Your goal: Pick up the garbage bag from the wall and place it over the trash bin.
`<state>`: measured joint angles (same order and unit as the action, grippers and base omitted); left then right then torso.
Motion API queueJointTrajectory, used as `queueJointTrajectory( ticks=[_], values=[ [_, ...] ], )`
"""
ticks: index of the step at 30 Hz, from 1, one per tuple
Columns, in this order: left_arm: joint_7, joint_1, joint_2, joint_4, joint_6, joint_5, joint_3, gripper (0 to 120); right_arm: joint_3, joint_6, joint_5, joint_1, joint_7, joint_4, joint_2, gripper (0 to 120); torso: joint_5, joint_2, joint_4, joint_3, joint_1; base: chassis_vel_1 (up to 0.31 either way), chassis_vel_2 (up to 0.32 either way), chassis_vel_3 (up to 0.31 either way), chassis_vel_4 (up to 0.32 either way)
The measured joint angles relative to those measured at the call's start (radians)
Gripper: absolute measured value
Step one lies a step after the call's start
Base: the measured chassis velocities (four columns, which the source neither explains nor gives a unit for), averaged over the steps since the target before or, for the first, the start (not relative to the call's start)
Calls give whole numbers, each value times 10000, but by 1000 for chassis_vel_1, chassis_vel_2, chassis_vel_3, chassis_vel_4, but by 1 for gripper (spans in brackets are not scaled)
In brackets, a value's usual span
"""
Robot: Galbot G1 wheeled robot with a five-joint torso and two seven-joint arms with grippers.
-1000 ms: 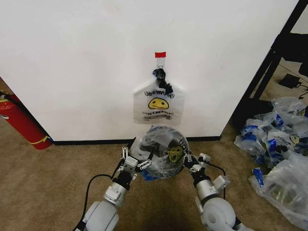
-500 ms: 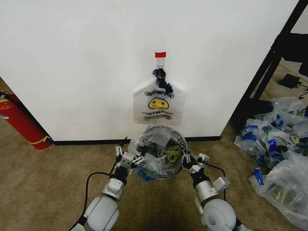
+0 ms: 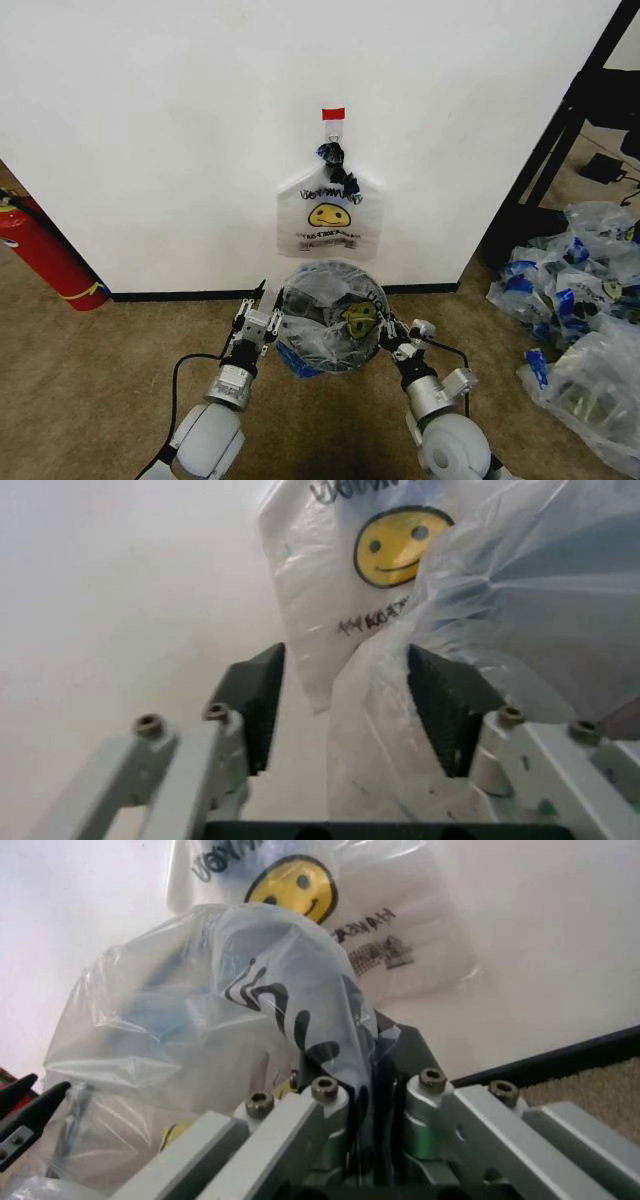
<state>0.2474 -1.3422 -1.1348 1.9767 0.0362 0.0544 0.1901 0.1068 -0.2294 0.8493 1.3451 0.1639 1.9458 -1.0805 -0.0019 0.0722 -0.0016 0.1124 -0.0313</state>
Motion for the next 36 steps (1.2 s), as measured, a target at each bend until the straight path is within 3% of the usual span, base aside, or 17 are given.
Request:
queueJointTrajectory(
  ticks=[7,14,19,24,30,36],
  values=[
    [-8,5,69,-8,-1,-83,89,61,94,0,-13,59,-161,-42,64,2,1,0,0,0,0,0,0,0,0],
    [-396,157,147,-286,67,-690,111,66,293,-175,39,76,-1283,-316,247,2,0,0,0,0,0,0,0,0,0],
    [-1632,58,282,-264,734,-1708,238,84,479,-384,311,-47,-1810,-727,352,2,0,0,0,0,0,0,0,0,0],
    [-1946,-13,237,-226,1200,-1755,425,98,474,-529,379,-188,-1879,-1190,247,2,2,0,1,0,0,0,0,0,0],
    [-2213,-421,444,130,1190,-1600,932,100,258,-715,288,-295,-1395,-1648,-41,2,4,0,-2,1,-1,0,0,0,0],
    [-2332,-729,527,316,1330,-1499,826,100,9,-831,255,-441,-979,-1654,-321,2,4,0,5,0,0,0,0,0,0]
  ],
)
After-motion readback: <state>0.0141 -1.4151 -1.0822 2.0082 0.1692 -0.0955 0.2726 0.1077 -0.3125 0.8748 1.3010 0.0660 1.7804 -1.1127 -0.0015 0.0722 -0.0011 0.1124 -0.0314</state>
